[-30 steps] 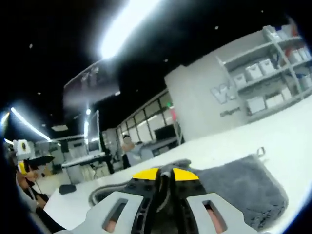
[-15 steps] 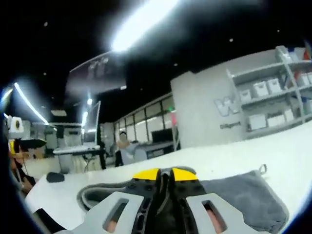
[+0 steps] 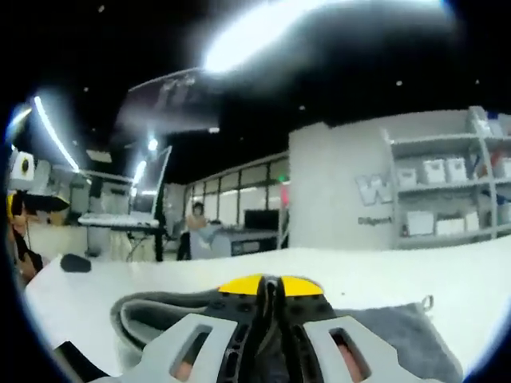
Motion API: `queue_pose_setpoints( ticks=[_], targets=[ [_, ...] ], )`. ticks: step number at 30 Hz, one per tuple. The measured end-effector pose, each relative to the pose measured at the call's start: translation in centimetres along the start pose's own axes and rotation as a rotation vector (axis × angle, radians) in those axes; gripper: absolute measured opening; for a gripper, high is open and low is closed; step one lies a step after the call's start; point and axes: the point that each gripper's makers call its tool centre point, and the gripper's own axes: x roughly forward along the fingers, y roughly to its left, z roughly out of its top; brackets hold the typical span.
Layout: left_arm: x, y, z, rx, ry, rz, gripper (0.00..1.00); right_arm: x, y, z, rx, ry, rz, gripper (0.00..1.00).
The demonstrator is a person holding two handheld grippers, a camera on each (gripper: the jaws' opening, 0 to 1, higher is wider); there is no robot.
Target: Open the folded towel by lifting each exposed corner and separating the folded layers until the towel lies flat within the target outline without major curled edges
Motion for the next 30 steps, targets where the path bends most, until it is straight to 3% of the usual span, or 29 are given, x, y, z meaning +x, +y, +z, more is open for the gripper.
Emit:
queue_pose_setpoints(
  ticks=[19, 30],
  targets=[
    [0.3, -0.5, -0.1, 0.005, 0.005, -0.016, 0.92, 2.3, 1.7, 0.6, -0.069, -0.037, -0.045, 0.01],
    [0.2, -0.2, -0.1, 0.004, 0.003, -0.010, 0.91, 3.2, 4.1, 1.3, -0.106, -0.079, -0.020, 0.01]
  ],
)
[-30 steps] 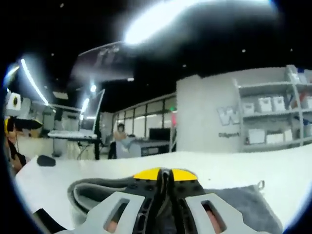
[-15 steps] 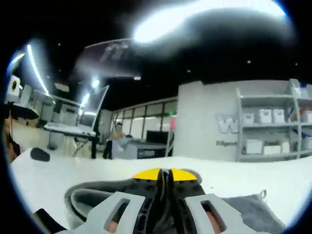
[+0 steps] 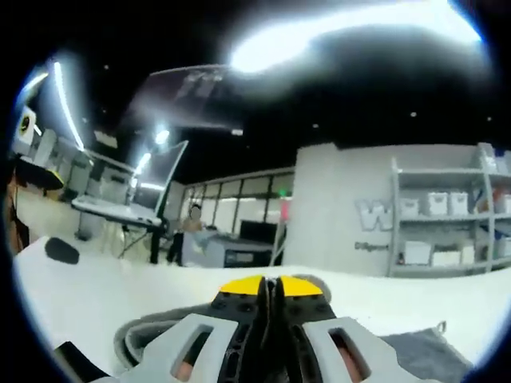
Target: Open the folded towel by lifting each exposed corner and separating the folded layers until the towel lies flat within the target outline without major curled edges
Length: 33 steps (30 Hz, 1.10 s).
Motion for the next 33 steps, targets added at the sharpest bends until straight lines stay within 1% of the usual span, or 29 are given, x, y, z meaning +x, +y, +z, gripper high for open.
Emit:
queue_pose_setpoints(
  ticks=[5, 8, 12, 18, 23, 29, 33],
  targets=[
    [0.0, 0.0, 0.0, 0.000, -0.002, -0.002, 0.91, 0.2, 0.7, 0.1, 0.007, -0.013, 0.006, 0.01],
    [-0.1, 0.1, 0.1, 0.000, -0.002, 0.000, 0.91, 0.8, 1.2, 0.3, 0.000, -0.027, 0.022, 0.02],
    [0.0, 0.1, 0.0, 0.000, -0.001, -0.002, 0.91, 1.0, 2.1, 0.3, -0.045, -0.031, 0.036, 0.03],
    [0.0, 0.3, -0.2, -0.004, 0.002, -0.001, 0.91, 0.8, 2.9, -0.3, -0.048, 0.004, 0.059, 0.09],
    [-0.2, 0.5, 0.0, -0.006, -0.002, 0.003, 0.91, 0.7, 3.2, -0.5, -0.052, 0.016, 0.074, 0.14],
    [-0.4, 0.8, 0.1, -0.007, -0.007, 0.008, 0.91, 0.3, 4.1, -0.6, -0.073, 0.035, 0.105, 0.15],
    [-0.5, 0.9, 0.1, -0.009, -0.009, 0.010, 0.91, 0.0, 4.6, -0.9, -0.049, 0.056, 0.120, 0.18]
  ],
)
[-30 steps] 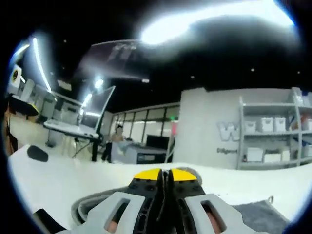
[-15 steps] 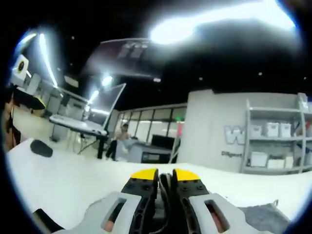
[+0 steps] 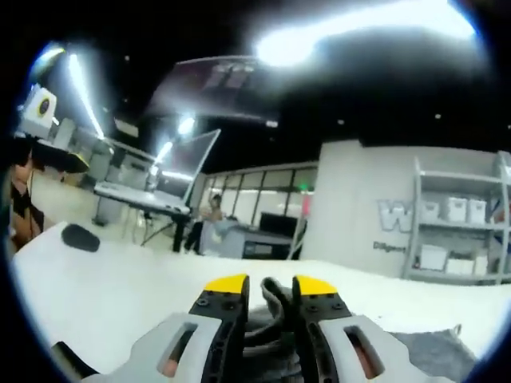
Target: Open the folded towel by lifting each exposed corner and separating the folded layers until the towel lies flat within the target outline without major curled edges
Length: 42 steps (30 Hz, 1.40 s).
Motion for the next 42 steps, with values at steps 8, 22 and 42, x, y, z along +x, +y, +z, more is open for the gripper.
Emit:
queue_pose_setpoints(
  ticks=[8, 22, 42],
  targets=[
    [-0.3, 0.3, 0.0, -0.001, -0.003, 0.006, 0.91, -0.4, 0.7, -0.9, -0.033, 0.059, 0.009, 0.20],
    [-0.1, 0.0, -0.2, 0.003, 0.004, 0.000, 0.90, -0.4, -0.1, -3.5, -0.077, 0.164, -0.036, 0.02],
    [0.2, -0.2, -0.5, 0.003, 0.013, -0.015, 0.89, -0.5, 5.6, -6.6, -0.294, 0.297, 0.179, 0.00]
  ],
)
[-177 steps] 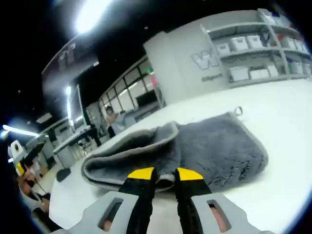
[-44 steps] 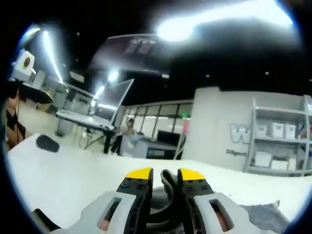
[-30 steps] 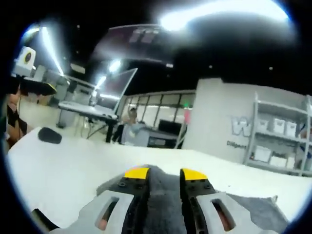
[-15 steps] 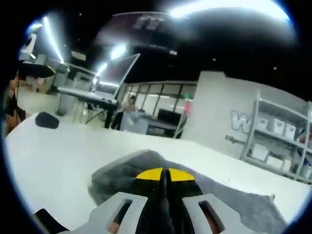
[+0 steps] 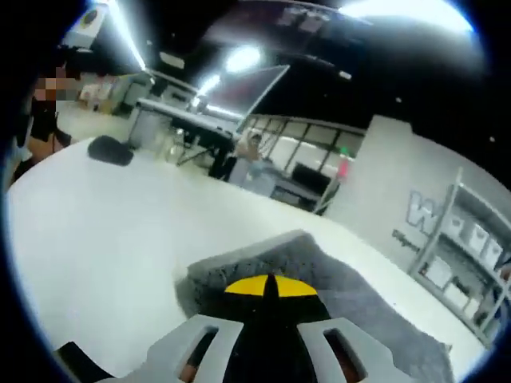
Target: Open the folded towel by lifting each exposed corner and separating the folded layers until the towel lies flat within the target outline without major curled edges
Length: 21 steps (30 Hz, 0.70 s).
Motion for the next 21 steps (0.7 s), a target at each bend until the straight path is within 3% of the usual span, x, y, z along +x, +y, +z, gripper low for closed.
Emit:
queue_pose_setpoints(
  ticks=[11, 18, 21],
  targets=[
    [0.2, -0.1, -0.3, 0.001, 0.007, -0.006, 0.88, -0.6, 0.9, -0.8, 0.080, 0.044, 0.078, 0.00],
    [0.1, 0.3, -0.4, -0.008, 0.007, -0.002, 0.86, -1.0, 1.6, -0.8, 0.033, 0.069, 0.115, 0.00],
    [0.2, 0.3, -0.5, -0.005, 0.010, -0.003, 0.86, -1.6, 2.3, -0.8, 0.050, 0.077, 0.156, 0.00]
  ],
)
